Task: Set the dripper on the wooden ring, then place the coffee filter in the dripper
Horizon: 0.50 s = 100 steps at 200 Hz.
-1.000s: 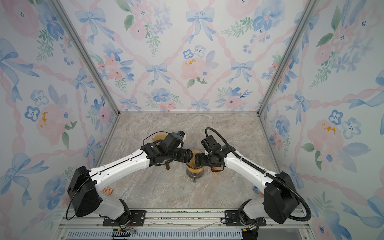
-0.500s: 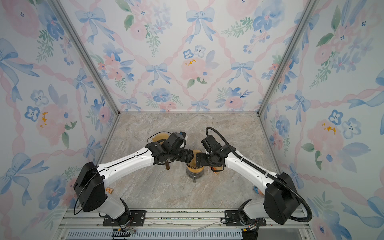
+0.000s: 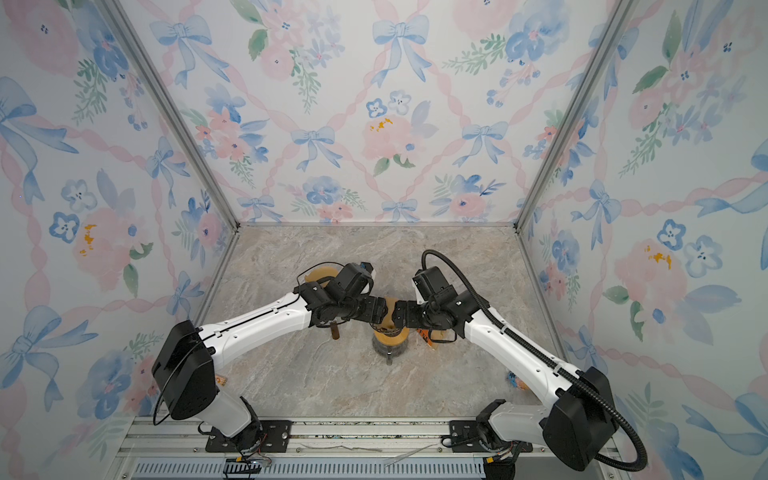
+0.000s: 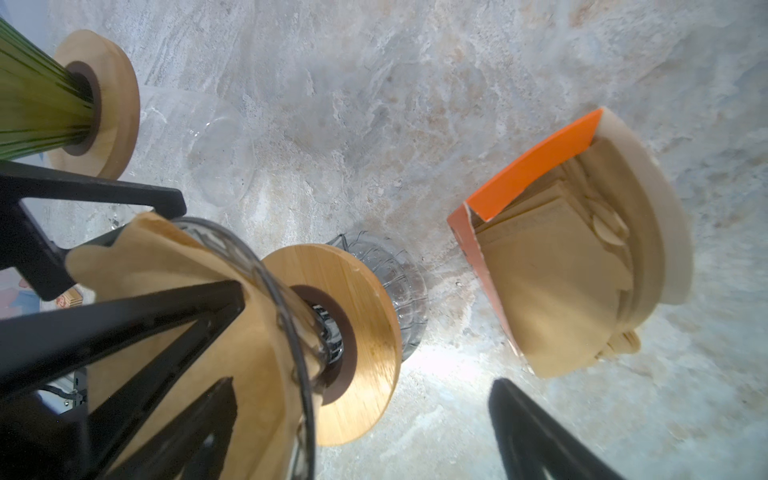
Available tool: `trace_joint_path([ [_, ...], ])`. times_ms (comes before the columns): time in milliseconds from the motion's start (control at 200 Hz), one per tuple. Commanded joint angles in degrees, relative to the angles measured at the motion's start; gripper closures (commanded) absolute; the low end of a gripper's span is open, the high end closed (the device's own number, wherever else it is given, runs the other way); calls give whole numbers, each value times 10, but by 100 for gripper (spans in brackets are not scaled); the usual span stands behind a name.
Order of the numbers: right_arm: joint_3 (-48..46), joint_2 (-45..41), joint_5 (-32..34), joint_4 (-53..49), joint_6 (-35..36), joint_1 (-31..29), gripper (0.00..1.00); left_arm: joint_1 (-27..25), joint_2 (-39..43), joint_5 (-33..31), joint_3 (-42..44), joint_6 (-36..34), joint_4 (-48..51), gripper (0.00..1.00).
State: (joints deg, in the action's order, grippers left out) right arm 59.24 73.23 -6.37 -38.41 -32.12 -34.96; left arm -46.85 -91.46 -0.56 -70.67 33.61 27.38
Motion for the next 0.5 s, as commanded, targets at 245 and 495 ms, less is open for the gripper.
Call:
trace_joint_path([
  [245,0,30,18,6,-7,20,3,4,26,25,-10,-21,5,13],
  [495,-11,29,22,10,-6,20,3,7,15,27,-18,-26,6,13],
])
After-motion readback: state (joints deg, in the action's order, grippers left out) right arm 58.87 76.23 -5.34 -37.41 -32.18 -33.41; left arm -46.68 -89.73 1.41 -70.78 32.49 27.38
